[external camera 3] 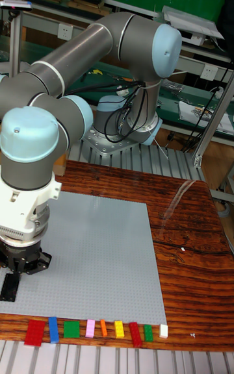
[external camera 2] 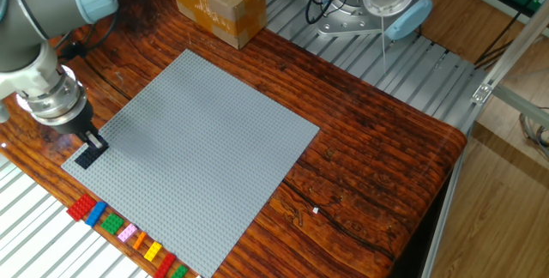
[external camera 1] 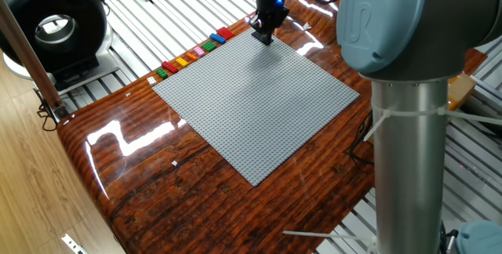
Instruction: Build with small Lego blocks
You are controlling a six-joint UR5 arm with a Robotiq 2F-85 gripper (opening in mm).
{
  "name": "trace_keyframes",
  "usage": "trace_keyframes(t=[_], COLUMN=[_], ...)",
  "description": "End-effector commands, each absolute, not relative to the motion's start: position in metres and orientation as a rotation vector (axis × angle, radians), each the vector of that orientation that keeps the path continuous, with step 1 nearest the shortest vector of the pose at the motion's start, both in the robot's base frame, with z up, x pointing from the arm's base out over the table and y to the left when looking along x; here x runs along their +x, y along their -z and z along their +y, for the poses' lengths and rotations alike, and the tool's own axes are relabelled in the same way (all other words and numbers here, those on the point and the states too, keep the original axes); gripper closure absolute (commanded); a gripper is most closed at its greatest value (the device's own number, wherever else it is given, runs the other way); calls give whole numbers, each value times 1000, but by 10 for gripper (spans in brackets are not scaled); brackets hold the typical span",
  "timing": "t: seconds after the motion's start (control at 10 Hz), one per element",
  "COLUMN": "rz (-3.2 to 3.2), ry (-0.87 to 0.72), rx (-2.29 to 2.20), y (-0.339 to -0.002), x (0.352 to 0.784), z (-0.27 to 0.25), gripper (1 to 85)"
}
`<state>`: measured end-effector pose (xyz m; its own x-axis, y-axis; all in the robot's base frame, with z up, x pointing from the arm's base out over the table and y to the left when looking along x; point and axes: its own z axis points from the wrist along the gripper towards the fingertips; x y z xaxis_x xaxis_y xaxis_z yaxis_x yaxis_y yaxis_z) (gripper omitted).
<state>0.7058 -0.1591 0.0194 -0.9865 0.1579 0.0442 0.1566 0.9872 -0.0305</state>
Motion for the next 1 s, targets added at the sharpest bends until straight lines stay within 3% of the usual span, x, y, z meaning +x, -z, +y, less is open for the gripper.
trace_keyframes(t=[0.0,0.8,0.9], rz=[-3074,-3157,-3162], ry=[-54,39,37], rx=[-320,-251,-242], y=[-26,-25,-25], x=[720,765,769], z=[-148,-129,-127], gripper=[840,563,560])
